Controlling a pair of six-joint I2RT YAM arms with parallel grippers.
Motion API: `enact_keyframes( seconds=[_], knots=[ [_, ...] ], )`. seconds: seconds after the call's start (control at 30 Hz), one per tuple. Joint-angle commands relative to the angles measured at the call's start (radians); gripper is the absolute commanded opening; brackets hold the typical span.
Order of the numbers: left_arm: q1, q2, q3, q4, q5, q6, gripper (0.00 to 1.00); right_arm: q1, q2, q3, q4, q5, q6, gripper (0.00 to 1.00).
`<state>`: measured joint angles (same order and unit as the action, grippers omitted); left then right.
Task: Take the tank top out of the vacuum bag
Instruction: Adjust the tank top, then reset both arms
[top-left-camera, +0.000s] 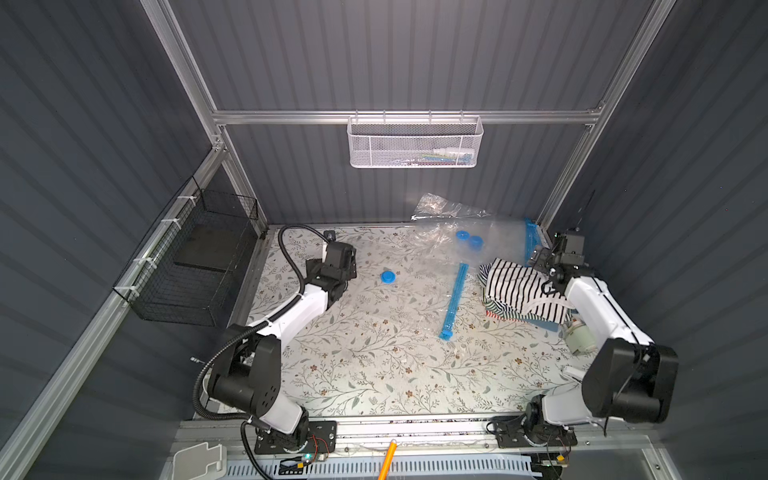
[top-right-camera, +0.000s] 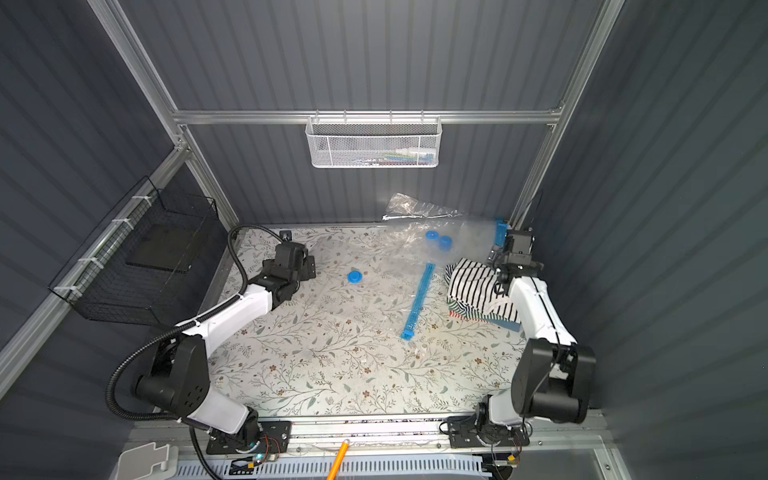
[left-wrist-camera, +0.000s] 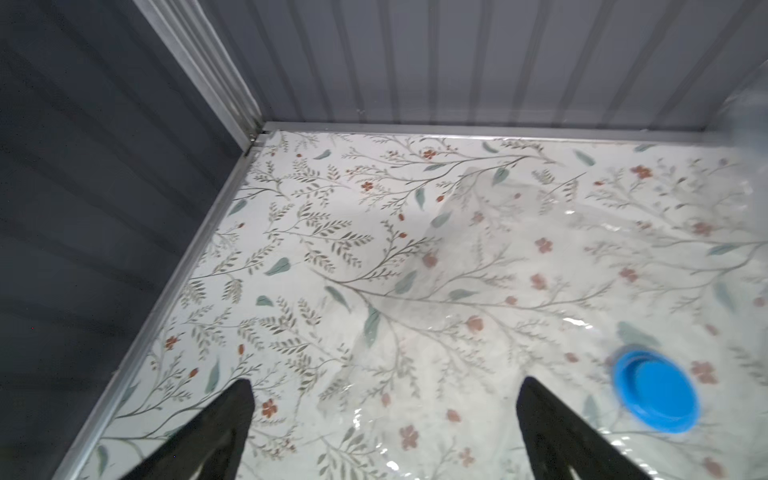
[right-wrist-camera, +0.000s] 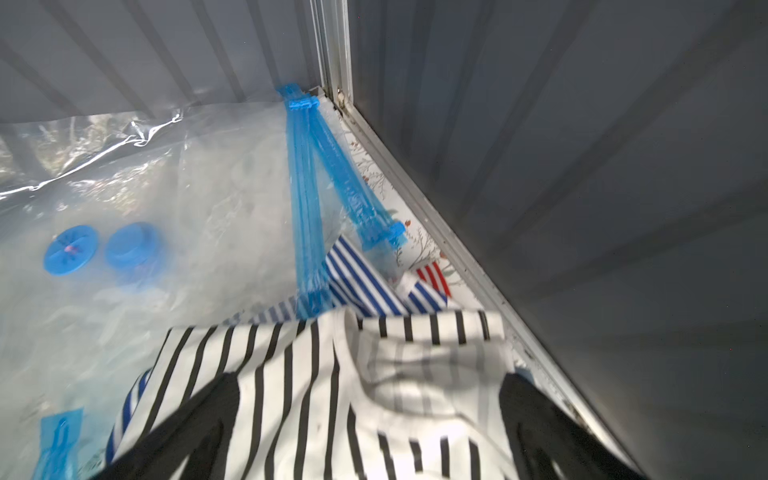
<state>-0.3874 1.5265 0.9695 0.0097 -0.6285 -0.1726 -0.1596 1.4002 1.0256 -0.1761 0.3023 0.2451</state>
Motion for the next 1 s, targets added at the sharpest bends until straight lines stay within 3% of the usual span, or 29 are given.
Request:
enact_keyframes(
  seconds=[0.0,0.17,0.3,0.4,0.53,0.77,0.97],
  knots=[
    [-0.002,-0.029,-0.163,0.376,-0.097,0.165,1.00,0.005,-0.061,-0.168,0.241,-0.077,0.042,0.99],
    [-0.001,0.029,-0.358,0.659,-0.151,0.334,1.00,0.007,-0.182,-0.447,0.605,-0.152,0.038,0.99],
    [0.002,0.087,-0.549,1.059,-0.118,0.431,1.00,0.015,-0.178,-0.537,0.761,-0.139,-0.021,0.99],
    [0.006,0.120,-0.566,1.058,-0.075,0.417,1.00,0.016,-0.157,-0.565,0.812,-0.129,-0.051,0.99],
    [0.010,0.205,-0.587,1.206,-0.084,0.436,1.00,0.016,-0.177,-0.606,0.882,-0.124,-0.073,0.99],
    [0.024,0.195,-0.577,1.162,-0.091,0.402,1.00,0.016,-0.231,-0.657,0.888,-0.130,-0.127,0.99],
    [0.042,0.167,-0.613,1.169,0.046,0.415,1.00,0.016,-0.239,-0.663,0.888,-0.234,-0.129,0.99]
  ],
)
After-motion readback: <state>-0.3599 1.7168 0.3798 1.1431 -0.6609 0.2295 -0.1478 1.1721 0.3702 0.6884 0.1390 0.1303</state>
